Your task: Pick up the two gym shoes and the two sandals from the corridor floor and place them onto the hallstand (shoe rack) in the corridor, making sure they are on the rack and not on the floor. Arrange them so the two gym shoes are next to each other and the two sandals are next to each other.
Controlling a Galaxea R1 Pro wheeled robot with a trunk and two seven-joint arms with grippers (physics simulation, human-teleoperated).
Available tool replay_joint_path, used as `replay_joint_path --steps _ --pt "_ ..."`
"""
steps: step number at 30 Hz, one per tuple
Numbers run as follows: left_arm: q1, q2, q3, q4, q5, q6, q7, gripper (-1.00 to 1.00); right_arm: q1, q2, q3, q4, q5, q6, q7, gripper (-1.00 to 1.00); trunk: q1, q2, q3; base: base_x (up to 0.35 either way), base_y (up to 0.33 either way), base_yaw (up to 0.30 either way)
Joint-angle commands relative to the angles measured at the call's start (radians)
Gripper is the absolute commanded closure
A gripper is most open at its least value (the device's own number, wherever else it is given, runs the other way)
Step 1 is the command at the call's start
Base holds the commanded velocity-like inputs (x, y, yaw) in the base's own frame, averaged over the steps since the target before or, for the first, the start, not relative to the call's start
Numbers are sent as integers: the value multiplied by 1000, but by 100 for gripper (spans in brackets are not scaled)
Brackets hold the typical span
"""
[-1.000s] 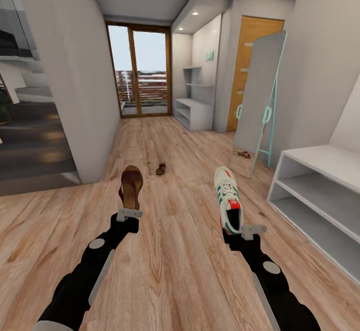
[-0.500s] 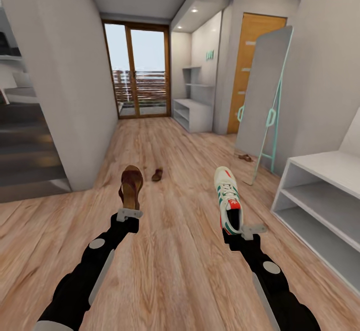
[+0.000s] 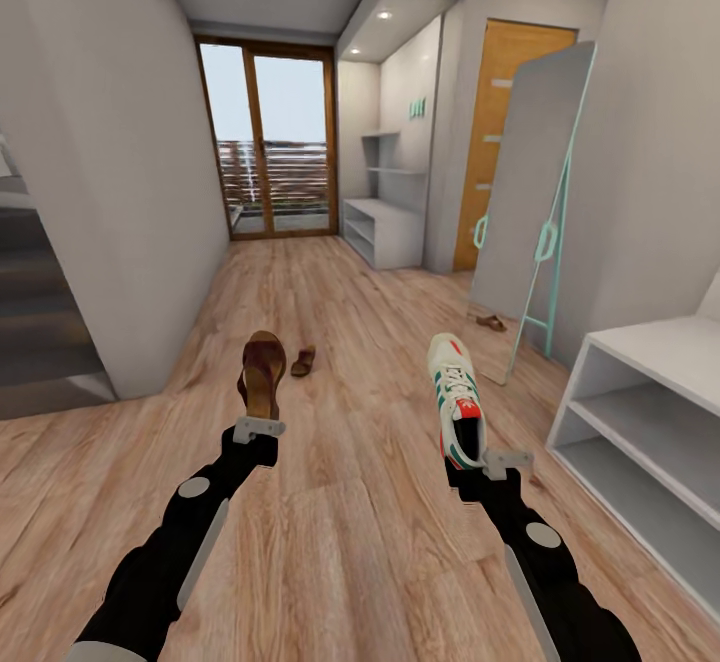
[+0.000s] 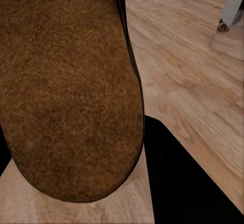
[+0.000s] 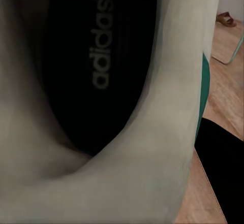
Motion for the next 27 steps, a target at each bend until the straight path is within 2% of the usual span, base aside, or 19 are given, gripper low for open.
replay_joint_path --steps 1,27 --pt "0 1 -1 -2 -3 6 -3 100 0 0 0 -1 0 5 -1 100 0 0 -1 347 -138 0" --pt "-1 1 -1 -2 -3 6 -3 100 0 0 0 -1 0 5 -1 100 0 0 -1 347 -138 0"
